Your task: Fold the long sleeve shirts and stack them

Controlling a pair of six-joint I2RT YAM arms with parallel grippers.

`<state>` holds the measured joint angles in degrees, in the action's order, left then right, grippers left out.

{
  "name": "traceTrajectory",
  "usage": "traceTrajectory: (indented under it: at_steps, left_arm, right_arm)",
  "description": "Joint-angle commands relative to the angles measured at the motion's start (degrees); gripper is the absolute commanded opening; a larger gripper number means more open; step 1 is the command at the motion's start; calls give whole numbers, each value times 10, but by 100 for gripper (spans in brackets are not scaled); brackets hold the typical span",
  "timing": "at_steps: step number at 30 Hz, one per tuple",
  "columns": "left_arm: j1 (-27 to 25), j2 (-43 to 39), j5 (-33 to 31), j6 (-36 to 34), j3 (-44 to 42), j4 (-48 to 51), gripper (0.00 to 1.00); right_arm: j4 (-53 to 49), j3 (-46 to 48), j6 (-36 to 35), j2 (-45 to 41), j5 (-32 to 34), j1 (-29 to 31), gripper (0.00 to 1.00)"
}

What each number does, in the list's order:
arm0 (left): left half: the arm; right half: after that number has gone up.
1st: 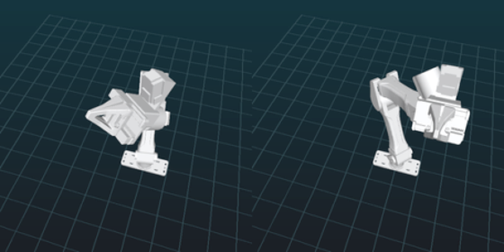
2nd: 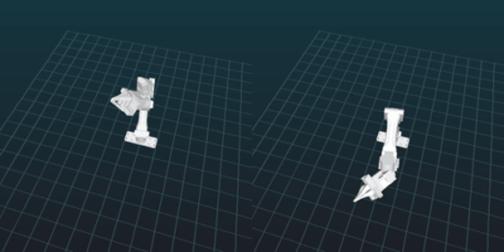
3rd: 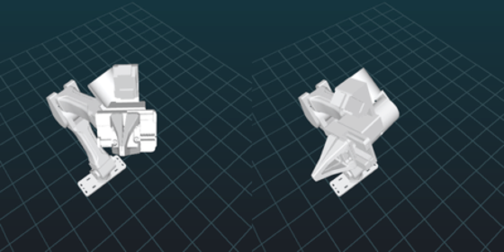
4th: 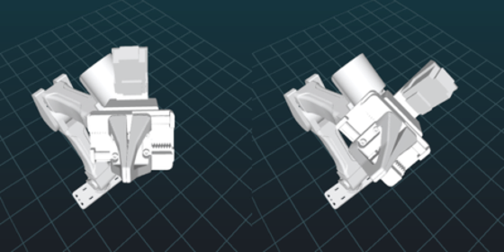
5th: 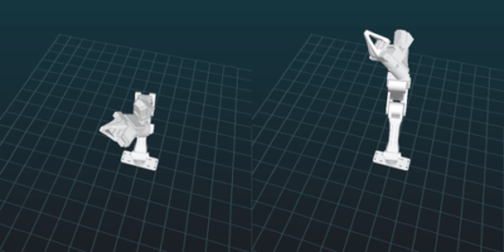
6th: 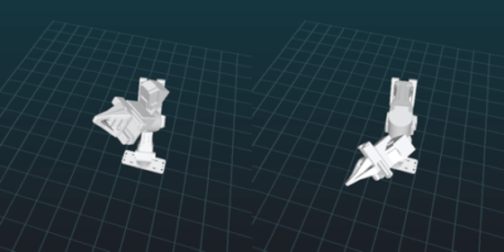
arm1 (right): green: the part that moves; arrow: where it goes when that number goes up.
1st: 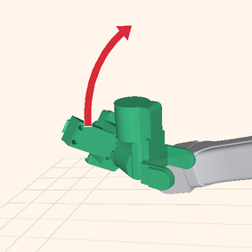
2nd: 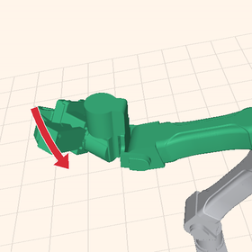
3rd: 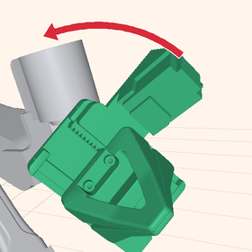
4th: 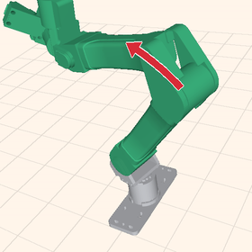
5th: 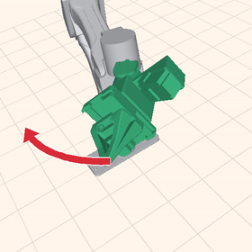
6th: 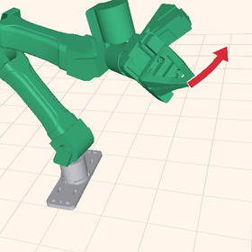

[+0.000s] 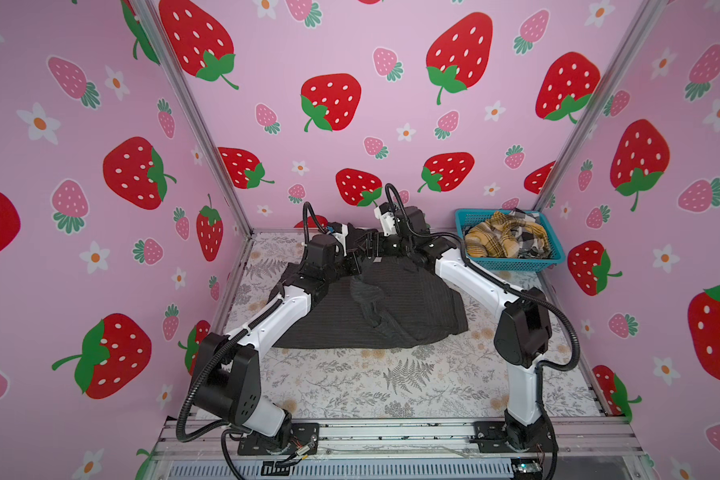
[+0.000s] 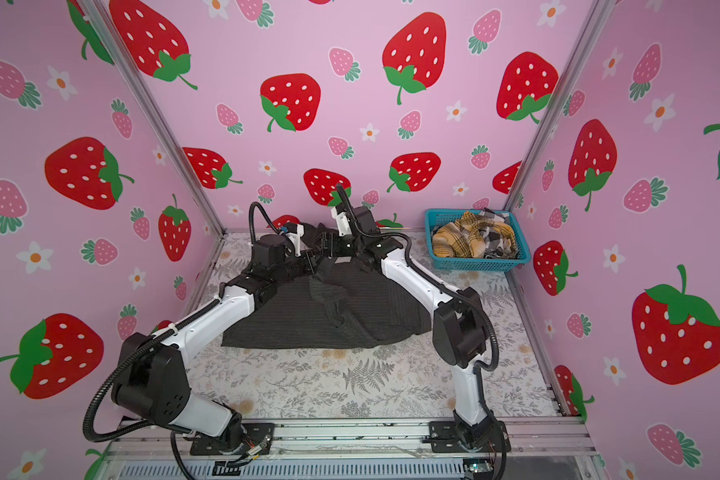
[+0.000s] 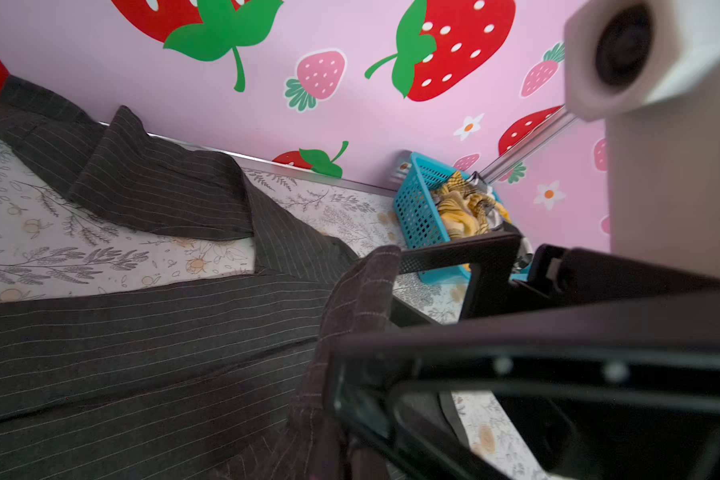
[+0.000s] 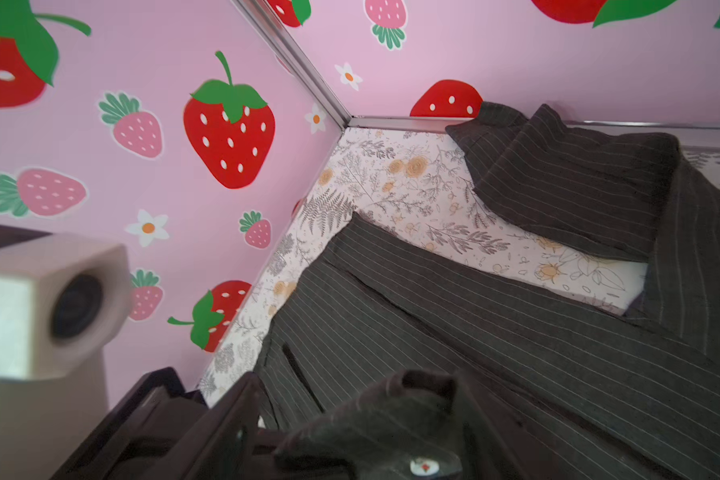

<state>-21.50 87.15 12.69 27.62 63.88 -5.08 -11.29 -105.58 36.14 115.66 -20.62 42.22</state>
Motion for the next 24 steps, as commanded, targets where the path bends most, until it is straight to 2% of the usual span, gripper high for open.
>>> traceTrajectory:
  at_steps: [1, 3, 6, 10, 11, 13, 14, 16, 18, 19, 21, 22, 24]
  left_arm:
    - [-15, -19, -79, -40, -15, -29, 0]
    - [-26, -21, -93, -55, -13, -29, 0]
    - [-34, -15, -116, -69, 3, -10, 0]
    - [-36, -3, -113, -80, 22, 8, 0]
    - [-36, 0, -107, -77, 27, 12, 8]
    - [-36, 4, -94, -68, 33, 23, 41]
    - [-36, -2, -93, -59, 29, 24, 52]
    - [-34, -21, -98, -42, 21, 31, 66]
    - [-24, -46, -112, -20, 30, 76, 76]
    - [-15, -60, -127, -4, 43, 119, 83]
    - [17, -86, -135, 41, 67, 205, 87]
    - [47, -95, -115, 71, 80, 246, 88]
    - [113, -99, -18, 109, 96, 285, 95]
  right_arm:
    - [12, 16, 57, 5, 4, 3, 56]
    - [-2, 4, 60, 14, 3, 3, 51]
    - [-22, -14, 59, 27, 2, 3, 32]
    - [-22, -21, 52, 29, 0, 1, 5]
    - [-23, -26, 44, 29, 1, 1, 0]
    - [-18, -31, 20, 27, 4, -3, 0]
    - [-9, -28, 0, 22, 3, -6, 0]
    - [8, -18, -35, 10, -1, -18, 0]
    - [39, 6, -66, -7, -30, -35, 0]
    - [59, 26, -75, -20, -53, -46, 0]
    - [98, 61, -89, -40, -124, -69, 0]
    - [118, 82, -96, -51, -164, -80, 0]
    - [176, 128, -93, -77, -249, -99, 0]
